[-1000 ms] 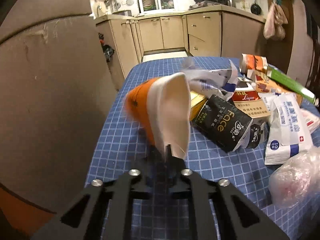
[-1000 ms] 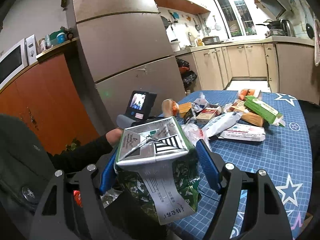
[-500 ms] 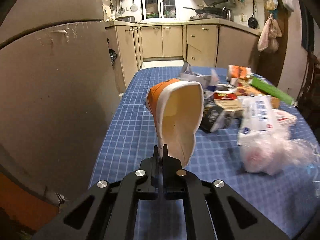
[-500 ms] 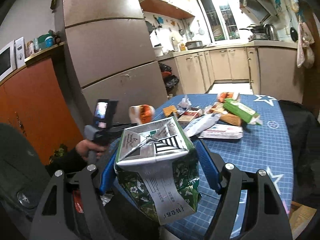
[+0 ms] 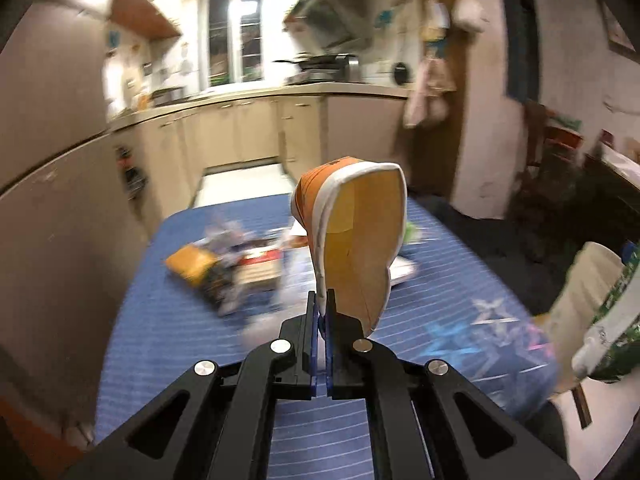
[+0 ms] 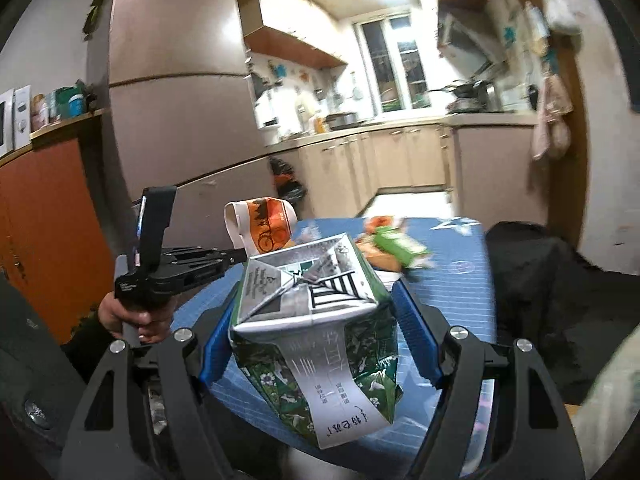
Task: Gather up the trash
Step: 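Carry the cup and carton with both grippers over the white bucket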
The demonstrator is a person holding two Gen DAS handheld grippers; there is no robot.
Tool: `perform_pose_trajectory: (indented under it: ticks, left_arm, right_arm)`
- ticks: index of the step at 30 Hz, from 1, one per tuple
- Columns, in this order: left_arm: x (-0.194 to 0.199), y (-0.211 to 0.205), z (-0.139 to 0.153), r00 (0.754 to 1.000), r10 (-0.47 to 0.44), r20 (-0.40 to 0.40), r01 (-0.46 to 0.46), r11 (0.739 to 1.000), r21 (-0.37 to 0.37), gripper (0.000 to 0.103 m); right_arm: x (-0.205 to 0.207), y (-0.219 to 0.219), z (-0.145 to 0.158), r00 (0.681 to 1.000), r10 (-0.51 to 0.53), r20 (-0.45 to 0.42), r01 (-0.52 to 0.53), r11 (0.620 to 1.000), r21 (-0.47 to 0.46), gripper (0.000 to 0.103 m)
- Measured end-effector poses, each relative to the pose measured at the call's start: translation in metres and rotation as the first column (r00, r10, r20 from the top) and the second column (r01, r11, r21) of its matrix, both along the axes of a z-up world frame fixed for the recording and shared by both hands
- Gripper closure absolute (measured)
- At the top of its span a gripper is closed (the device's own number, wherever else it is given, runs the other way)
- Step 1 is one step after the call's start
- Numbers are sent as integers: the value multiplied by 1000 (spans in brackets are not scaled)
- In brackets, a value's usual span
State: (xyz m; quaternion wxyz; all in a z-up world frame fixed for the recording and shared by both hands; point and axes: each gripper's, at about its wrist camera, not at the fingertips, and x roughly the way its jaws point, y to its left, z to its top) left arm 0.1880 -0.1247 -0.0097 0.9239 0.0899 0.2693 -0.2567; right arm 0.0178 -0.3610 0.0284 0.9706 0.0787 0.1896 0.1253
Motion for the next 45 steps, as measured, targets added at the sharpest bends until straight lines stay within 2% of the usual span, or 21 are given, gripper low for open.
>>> perform_pose_trajectory:
  ticks: [5,8,16,23,30,36,39,43,45]
  left_arm:
    - [-29,-80,6,989,-148,4,148,989,9,99]
    - [-48,-130,5,972,-234,5,234,972,15,99]
    - [-90,-229,2,929,-367,43,365,930,43,99]
    - [-114,-298,-2,888,-454,75,448,890,82,99]
    - [-133,-357,-4,842,-530,97,519,847,116,99]
    - [-142,-414,-24,774,-630,65,617,773,148,99]
    - [-142,-442,-39,736,-677,7,668,728,154,99]
    - [-142,-465,-63,702,-711,-47,705,683,192,99]
    - [-139,-473,-79,687,-719,-102,723,662,197,99]
  right_arm:
    - [-38,-46,11,989,-149,23,149,988,-27,33]
    - [-59,-73,13,970,-242,22,243,969,-51,33]
    - [-100,-136,12,888,-459,11,456,880,-135,33]
    - [-114,-184,8,824,-567,7,557,808,-192,33]
    - [-120,-226,-2,774,-633,-22,612,756,-231,33]
    - [-121,-263,-21,718,-691,-89,660,716,-227,33]
    - [-117,-279,-37,692,-709,-137,676,703,-222,33]
    - [-107,-298,-61,674,-703,-225,678,710,-190,33]
    - [-101,-305,-73,671,-688,-277,668,723,-177,33]
